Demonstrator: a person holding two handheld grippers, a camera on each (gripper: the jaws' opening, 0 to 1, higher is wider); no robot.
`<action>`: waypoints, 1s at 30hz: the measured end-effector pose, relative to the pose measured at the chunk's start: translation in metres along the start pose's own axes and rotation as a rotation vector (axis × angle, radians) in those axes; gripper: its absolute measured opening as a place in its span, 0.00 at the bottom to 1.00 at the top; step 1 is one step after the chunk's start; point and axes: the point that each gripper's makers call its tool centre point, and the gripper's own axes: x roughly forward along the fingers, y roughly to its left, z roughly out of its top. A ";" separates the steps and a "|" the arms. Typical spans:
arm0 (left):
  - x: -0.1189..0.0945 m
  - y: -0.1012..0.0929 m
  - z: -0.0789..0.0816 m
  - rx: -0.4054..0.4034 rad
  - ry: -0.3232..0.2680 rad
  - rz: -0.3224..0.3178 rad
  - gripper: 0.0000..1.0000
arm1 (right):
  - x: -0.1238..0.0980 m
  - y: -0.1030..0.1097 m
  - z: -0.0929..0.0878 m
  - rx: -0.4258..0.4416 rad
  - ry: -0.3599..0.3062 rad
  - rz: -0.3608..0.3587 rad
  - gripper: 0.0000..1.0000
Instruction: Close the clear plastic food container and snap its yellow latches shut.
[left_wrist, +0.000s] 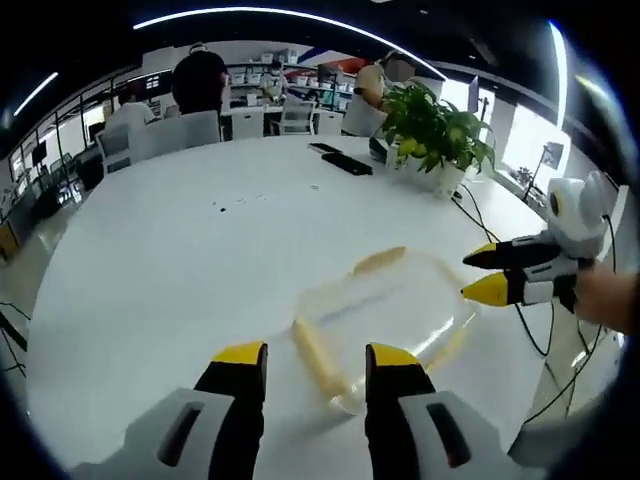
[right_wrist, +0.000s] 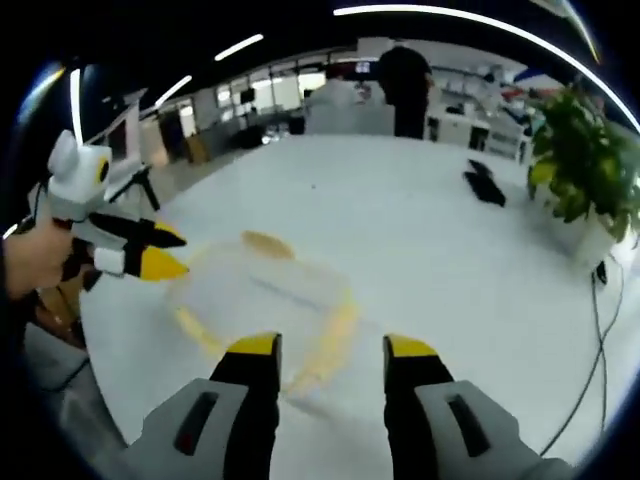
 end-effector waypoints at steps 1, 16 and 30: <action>0.000 -0.001 0.000 -0.004 0.000 0.004 0.32 | 0.001 0.000 0.001 0.011 -0.005 -0.002 0.36; 0.002 -0.004 -0.005 -0.099 -0.013 -0.004 0.27 | 0.008 0.013 0.000 0.163 -0.028 0.023 0.30; 0.006 -0.014 -0.011 -0.263 -0.006 -0.047 0.27 | 0.009 0.012 -0.003 0.236 -0.009 0.015 0.32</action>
